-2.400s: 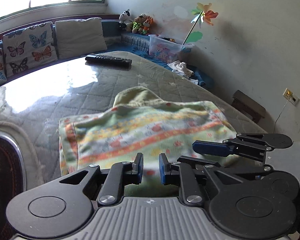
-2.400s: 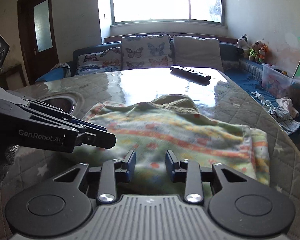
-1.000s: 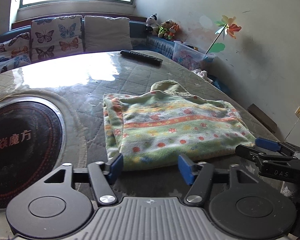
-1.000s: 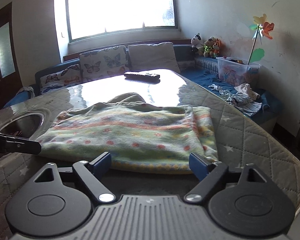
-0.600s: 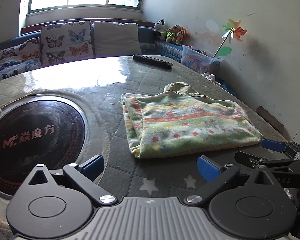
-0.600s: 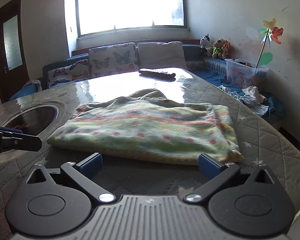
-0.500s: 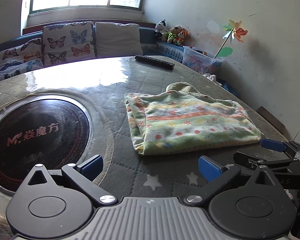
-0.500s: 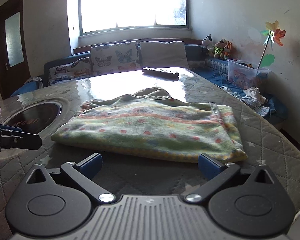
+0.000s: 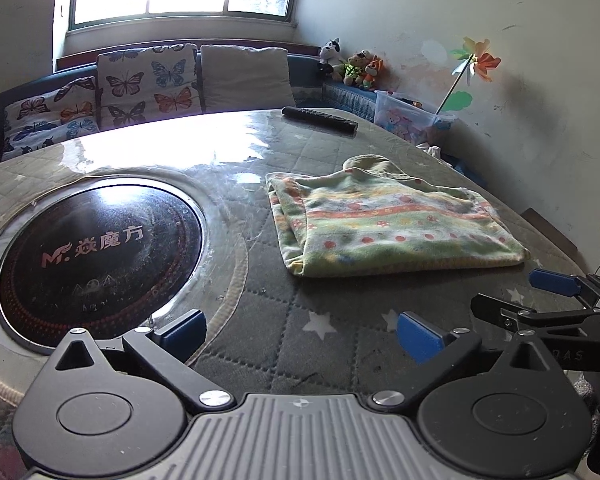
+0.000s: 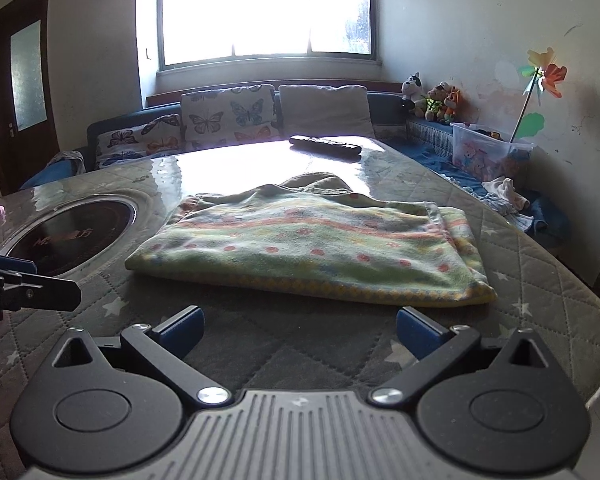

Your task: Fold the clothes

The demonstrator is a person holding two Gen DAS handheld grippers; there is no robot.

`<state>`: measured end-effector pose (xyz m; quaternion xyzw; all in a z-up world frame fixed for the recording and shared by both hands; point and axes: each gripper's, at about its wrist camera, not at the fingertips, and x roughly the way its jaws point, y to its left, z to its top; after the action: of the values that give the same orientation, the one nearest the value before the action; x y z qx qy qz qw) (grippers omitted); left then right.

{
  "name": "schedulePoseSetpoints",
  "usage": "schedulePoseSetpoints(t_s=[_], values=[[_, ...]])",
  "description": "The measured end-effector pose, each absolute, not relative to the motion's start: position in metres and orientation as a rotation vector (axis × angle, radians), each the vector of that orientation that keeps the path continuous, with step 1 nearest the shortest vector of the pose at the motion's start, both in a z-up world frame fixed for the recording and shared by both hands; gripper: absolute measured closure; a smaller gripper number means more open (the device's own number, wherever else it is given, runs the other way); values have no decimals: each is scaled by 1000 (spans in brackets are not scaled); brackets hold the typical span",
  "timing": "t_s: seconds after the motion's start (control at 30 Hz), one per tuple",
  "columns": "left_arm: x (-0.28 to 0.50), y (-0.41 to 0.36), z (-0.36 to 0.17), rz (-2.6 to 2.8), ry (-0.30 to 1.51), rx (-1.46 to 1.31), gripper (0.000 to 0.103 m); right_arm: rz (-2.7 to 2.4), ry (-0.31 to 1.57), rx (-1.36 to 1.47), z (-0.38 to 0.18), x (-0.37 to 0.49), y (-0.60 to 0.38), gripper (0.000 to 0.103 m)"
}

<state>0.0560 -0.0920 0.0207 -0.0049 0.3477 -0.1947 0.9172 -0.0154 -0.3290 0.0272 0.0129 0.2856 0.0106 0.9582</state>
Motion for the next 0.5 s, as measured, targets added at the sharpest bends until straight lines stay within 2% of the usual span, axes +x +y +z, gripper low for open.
schedulePoseSetpoints(t_s=[0.5], values=[[32,-92,16,-393,713,6,0,22,579,11,22,-34,-319,0]])
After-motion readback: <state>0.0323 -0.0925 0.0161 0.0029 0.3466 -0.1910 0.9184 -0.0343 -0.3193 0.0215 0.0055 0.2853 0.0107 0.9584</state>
